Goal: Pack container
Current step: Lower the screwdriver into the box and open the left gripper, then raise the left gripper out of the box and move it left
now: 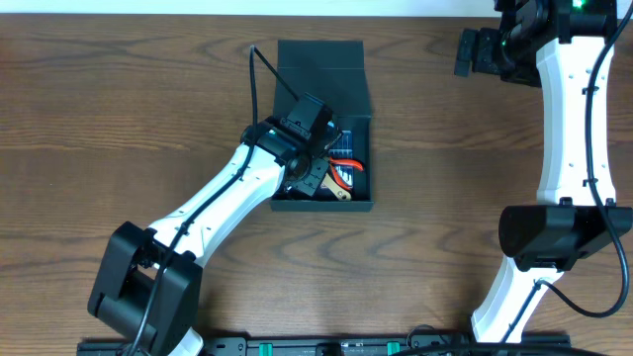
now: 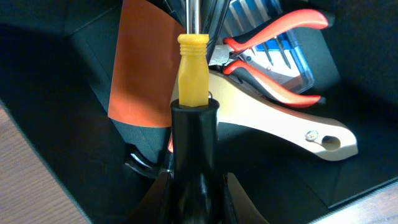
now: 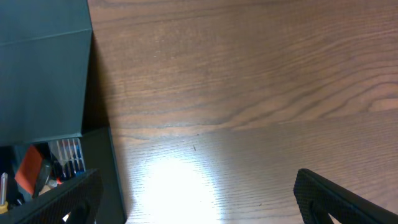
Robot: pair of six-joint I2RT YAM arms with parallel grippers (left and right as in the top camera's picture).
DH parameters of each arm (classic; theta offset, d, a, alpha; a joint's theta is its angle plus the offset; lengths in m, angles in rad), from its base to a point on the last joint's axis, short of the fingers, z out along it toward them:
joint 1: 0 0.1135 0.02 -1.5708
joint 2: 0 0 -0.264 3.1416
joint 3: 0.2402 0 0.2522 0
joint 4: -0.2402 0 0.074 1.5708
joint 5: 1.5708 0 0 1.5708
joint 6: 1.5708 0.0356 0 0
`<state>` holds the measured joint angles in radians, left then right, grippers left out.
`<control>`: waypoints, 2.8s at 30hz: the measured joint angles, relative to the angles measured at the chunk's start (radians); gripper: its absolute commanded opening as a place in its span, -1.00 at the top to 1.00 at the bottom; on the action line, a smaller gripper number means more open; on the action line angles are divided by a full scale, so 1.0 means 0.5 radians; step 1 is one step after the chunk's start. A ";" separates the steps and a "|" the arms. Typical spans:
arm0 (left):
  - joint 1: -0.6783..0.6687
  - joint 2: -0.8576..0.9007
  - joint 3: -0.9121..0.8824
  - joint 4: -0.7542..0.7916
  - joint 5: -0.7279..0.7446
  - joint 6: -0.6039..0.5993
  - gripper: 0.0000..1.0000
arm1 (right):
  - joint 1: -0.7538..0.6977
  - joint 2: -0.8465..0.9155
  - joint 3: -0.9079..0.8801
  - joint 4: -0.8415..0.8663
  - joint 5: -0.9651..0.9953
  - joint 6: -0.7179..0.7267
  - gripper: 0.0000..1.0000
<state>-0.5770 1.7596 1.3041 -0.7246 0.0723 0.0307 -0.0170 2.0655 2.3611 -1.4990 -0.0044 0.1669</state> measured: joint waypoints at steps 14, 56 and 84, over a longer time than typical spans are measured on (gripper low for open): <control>0.000 0.050 0.000 0.000 -0.027 0.076 0.89 | -0.001 0.000 0.000 0.000 0.001 0.000 -0.99; 0.010 0.241 0.000 0.053 -0.054 0.111 0.24 | 0.000 0.000 0.000 -0.001 0.000 0.000 -0.98; 0.184 -0.504 0.393 -0.044 0.011 0.007 -0.59 | 0.000 0.000 0.000 0.072 -0.004 0.000 -0.98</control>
<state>-0.4850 1.5074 1.5005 -0.7467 0.0780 0.0341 -0.0170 2.0655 2.3611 -1.4628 -0.0063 0.1669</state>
